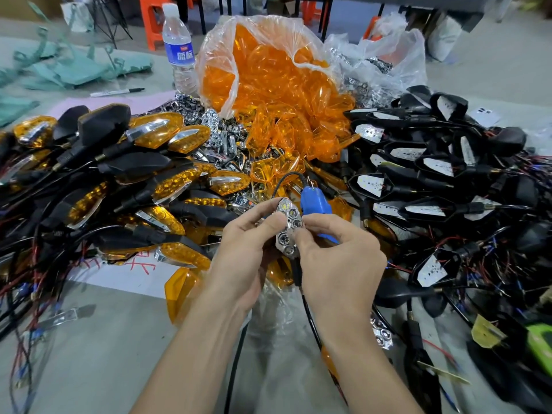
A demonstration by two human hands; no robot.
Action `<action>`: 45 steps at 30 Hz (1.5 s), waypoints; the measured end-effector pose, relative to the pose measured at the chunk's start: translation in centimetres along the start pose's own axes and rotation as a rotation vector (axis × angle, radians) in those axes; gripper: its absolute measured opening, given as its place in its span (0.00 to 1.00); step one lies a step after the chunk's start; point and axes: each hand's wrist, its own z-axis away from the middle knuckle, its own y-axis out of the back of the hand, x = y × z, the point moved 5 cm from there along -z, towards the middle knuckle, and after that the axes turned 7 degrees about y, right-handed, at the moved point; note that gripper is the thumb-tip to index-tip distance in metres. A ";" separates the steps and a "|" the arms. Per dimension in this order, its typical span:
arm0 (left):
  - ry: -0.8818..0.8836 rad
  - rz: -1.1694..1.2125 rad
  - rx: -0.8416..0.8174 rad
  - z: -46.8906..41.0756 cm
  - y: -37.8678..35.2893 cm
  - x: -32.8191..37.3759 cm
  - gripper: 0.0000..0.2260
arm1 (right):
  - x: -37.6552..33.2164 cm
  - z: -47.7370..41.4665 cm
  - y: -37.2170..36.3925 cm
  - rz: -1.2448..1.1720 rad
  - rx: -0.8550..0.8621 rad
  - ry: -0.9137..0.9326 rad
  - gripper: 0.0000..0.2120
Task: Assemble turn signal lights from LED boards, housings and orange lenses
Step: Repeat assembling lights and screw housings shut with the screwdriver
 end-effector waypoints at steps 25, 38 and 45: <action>-0.157 -0.179 -0.080 1.0 -0.4 1.2 0.17 | 1.4 -0.7 -1.9 -0.577 -0.455 -0.230 0.25; -0.218 -0.292 -0.006 1.2 -0.2 2.3 0.13 | 1.1 0.0 -2.6 -0.629 -0.334 -0.227 0.25; -0.194 -0.258 -0.034 1.1 0.1 2.4 0.16 | 1.2 0.3 -2.7 -0.629 -0.452 -0.287 0.22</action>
